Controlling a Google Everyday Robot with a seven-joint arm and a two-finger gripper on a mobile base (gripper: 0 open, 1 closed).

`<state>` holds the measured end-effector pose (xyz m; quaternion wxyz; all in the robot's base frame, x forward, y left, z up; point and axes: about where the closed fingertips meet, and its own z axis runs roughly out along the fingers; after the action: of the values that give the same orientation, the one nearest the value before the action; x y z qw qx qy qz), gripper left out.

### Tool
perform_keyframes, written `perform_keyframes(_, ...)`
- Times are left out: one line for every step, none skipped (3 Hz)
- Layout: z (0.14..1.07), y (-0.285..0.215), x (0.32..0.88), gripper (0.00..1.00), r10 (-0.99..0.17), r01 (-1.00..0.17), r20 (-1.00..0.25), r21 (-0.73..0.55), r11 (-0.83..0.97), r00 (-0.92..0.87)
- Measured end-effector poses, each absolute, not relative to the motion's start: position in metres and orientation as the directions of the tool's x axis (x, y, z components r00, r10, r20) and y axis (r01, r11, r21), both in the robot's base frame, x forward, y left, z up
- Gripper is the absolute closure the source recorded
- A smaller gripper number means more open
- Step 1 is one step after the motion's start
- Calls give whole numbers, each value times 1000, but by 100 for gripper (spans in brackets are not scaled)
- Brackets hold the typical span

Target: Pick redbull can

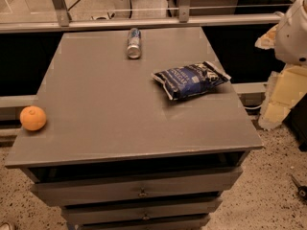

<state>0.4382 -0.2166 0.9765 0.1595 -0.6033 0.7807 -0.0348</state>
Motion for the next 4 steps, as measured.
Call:
perform_keyframes(977, -217, 438, 0, -953, -931, -207, -247, 270, -221)
perform_keyframes(968, -198, 455, 0, -953, -931, -244, -270, 245, -180)
perform_keyframes(947, -153, 511, 0, -944, -928, -313, -311, 203, -101)
perform_keyframes(920, -105, 594, 0, -920, -919, -387, -339, 202, -59)
